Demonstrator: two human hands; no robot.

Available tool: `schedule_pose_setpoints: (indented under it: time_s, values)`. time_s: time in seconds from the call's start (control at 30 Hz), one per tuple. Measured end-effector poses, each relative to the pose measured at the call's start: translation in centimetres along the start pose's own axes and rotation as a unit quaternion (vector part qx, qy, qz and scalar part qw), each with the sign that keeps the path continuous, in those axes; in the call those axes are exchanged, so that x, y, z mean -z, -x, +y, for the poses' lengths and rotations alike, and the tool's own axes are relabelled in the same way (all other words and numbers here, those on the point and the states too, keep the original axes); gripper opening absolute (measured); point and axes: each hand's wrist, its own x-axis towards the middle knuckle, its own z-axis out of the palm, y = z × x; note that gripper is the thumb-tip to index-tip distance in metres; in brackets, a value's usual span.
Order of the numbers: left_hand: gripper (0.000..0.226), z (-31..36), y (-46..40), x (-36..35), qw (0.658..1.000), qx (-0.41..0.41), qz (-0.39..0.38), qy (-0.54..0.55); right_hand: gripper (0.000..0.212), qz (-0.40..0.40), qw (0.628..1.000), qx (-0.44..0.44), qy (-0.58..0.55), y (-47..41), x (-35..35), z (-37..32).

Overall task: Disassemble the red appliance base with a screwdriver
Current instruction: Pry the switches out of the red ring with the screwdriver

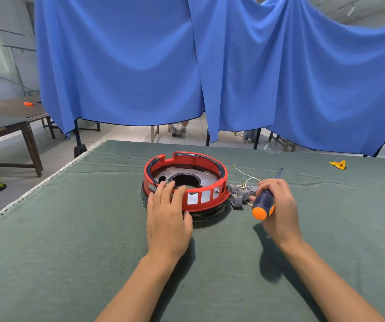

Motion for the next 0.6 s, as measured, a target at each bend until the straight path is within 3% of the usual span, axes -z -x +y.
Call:
schedule_pose_setpoints:
  time_s: [0.13,0.33,0.5,0.6]
  values:
    - [0.053,-0.4,-0.2,0.0,1.000,0.019,0.002,0.008,0.035,-0.050,0.993,-0.054,0.093,0.0,-0.6,2.9]
    - [0.053,-0.5,-0.3,-0.1,1.000,0.010,0.006,0.019,0.036,-0.126,0.980,-0.106,0.113,-0.2,-1.0,4.7]
    - [0.057,-0.8,-0.2,-0.3,1.000,-0.008,0.005,-0.011,0.032,-0.083,0.986,-0.082,0.119,0.3,-0.6,4.6]
    - [0.072,-1.4,-0.5,-0.5,0.993,-0.039,-0.032,-0.107,0.031,-0.034,0.983,-0.033,0.177,0.4,-0.2,3.3]
